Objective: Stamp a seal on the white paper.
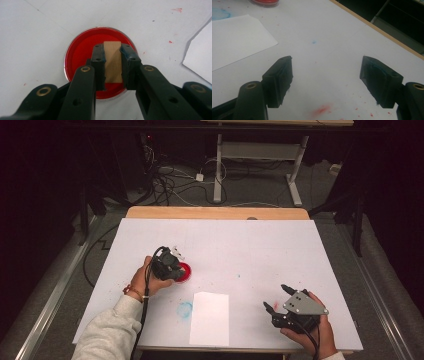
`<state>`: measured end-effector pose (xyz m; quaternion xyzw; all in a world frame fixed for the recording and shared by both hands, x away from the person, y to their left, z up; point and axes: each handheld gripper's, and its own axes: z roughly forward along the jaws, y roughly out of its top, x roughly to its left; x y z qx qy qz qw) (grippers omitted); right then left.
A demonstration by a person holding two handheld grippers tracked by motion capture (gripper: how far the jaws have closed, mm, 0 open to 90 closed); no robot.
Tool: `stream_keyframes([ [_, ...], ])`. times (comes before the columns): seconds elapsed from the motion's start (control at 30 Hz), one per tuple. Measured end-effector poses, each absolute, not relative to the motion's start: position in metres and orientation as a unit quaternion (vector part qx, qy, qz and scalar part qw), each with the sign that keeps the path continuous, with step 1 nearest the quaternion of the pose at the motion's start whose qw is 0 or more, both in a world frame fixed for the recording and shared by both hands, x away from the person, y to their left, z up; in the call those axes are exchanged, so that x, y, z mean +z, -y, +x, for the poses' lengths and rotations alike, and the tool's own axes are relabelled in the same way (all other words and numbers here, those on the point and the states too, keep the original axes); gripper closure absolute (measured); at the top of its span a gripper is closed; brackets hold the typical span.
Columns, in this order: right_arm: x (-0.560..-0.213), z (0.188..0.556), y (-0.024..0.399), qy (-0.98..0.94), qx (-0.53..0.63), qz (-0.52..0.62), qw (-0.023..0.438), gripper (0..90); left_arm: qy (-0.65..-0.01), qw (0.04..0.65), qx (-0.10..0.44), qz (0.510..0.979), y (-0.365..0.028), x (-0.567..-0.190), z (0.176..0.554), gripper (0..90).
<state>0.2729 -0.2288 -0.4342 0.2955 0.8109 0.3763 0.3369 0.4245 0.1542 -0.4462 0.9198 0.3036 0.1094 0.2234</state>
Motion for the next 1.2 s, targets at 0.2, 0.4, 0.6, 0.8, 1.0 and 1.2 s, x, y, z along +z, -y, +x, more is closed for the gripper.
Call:
stream_keyframes([
  [0.2,-0.435,0.271,0.228,-0.813,0.375,0.294,0.335,26.7,-0.302,0.213,0.118,0.922,-0.151,-0.446,0.423,74.0],
  [0.4,-0.433,0.27,0.226,-0.813,0.377,0.291,0.337,26.7,-0.308,0.222,0.117,0.918,-0.153,-0.447,0.422,73.9],
  [0.6,-0.433,0.27,0.228,-0.812,0.378,0.29,0.338,26.7,-0.311,0.245,0.109,0.912,-0.159,-0.444,0.423,73.9],
  [0.8,-0.431,0.27,0.229,-0.809,0.379,0.289,0.342,26.8,-0.297,0.275,0.119,0.907,-0.16,-0.428,0.416,73.8],
  [1.0,-0.431,0.269,0.228,-0.811,0.378,0.288,0.342,26.8,-0.291,0.3,0.121,0.9,-0.163,-0.416,0.409,73.8],
  [1.2,-0.43,0.268,0.23,-0.809,0.378,0.291,0.344,26.7,-0.275,0.313,0.123,0.901,-0.16,-0.405,0.399,73.8],
])
